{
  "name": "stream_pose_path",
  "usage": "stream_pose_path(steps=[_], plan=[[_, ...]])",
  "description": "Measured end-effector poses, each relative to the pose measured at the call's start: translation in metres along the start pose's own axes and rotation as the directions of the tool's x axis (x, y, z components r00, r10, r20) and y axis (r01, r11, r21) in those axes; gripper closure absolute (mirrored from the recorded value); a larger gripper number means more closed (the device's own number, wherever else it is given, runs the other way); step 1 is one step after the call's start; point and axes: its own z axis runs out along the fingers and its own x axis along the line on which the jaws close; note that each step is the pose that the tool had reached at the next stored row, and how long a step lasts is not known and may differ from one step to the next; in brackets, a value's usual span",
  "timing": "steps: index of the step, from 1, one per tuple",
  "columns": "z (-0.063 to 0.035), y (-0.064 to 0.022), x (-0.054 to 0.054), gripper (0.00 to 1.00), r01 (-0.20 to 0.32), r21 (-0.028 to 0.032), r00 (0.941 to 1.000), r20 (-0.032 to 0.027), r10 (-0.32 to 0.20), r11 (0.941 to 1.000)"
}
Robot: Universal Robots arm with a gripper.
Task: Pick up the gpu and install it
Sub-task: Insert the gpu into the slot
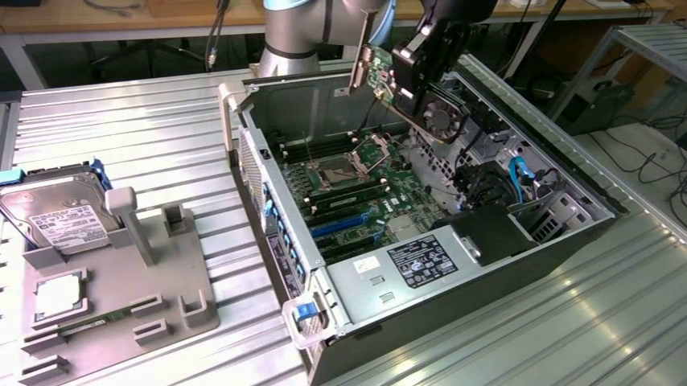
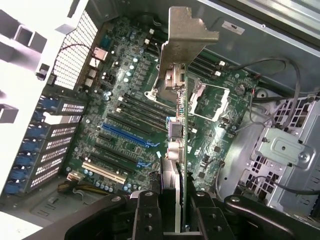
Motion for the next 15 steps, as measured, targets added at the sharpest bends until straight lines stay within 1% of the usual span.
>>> stream_pose_path(steps=[9, 15], plan=[[0.0005, -0.0001, 0.0000, 0.72, 0.042, -0.0013, 0.9991, -0.0017, -0.042, 0.9991], [0.0004, -0.0001, 0.0000, 0.72, 0.078, -0.0022, 0.9970, -0.0033, -0.078, 0.9970]])
